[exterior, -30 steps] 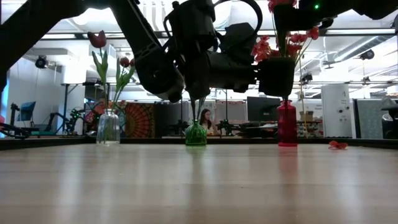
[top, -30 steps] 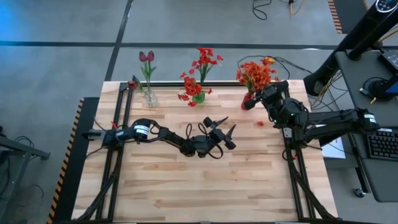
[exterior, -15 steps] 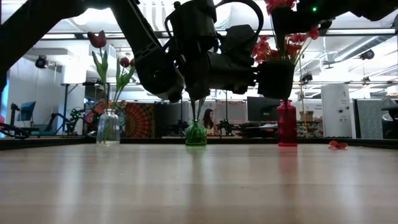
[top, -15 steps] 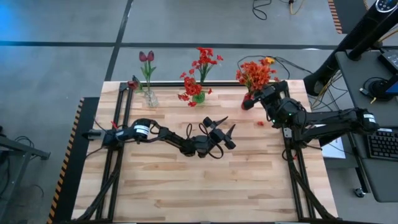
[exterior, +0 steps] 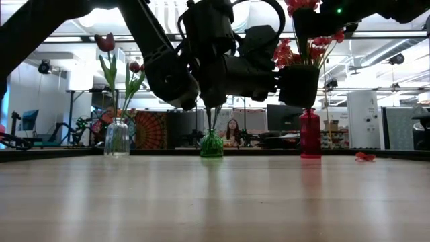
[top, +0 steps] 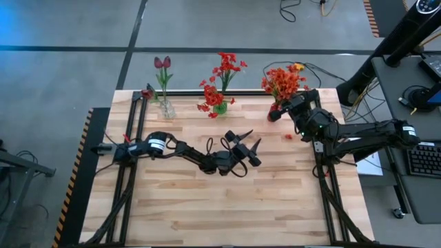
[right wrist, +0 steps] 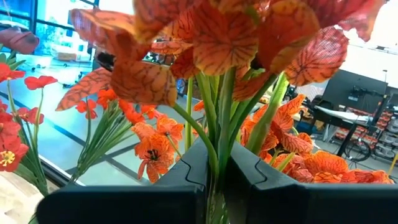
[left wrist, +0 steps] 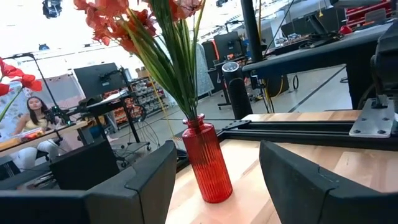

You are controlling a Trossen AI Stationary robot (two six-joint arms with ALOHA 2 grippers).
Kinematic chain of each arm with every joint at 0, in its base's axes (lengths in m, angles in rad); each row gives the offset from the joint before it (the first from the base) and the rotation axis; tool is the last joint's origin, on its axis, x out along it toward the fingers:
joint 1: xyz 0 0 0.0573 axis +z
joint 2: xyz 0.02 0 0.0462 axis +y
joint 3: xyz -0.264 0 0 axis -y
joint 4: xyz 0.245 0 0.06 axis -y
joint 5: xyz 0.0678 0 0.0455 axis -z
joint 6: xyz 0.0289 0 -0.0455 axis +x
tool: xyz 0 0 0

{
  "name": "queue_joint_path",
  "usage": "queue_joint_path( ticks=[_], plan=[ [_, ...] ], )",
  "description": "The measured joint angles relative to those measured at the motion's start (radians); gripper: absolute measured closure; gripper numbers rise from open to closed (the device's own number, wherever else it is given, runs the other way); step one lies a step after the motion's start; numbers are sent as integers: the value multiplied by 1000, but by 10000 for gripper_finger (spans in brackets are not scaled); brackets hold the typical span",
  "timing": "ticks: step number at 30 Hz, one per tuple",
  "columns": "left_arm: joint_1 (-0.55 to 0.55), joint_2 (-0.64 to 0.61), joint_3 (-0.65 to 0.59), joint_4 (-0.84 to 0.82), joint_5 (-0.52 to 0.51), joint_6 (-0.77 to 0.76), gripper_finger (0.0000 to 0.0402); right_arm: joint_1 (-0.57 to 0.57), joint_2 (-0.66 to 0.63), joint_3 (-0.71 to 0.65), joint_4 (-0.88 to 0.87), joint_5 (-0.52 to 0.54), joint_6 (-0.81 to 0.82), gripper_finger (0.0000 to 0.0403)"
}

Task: Sort flowers into vase by color
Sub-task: Put the orange flower into the red vase

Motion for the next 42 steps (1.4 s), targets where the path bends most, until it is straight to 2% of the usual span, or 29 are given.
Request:
queue_joint_path(
  ticks=[6, 14, 21, 29, 42],
  plan=[
    [-7, 0, 0, 0, -9, 19, 190, 0, 0, 0, 0, 0, 0, 374],
    [-18, -15, 0, 1, -31, 102, 190, 0, 0, 0, 0, 0, 0, 325],
    [-33, -76, -33, 1, -42, 158, 193, 0, 0, 0, 1, 14, -1, 290],
    [-28, -246, -229, 6, -39, 105, 199, 0, 0, 0, 1, 38, -8, 255],
    [-138, -671, -597, -59, -23, 79, 199, 7, -2, 16, -3, 55, -6, 173]
  ],
)
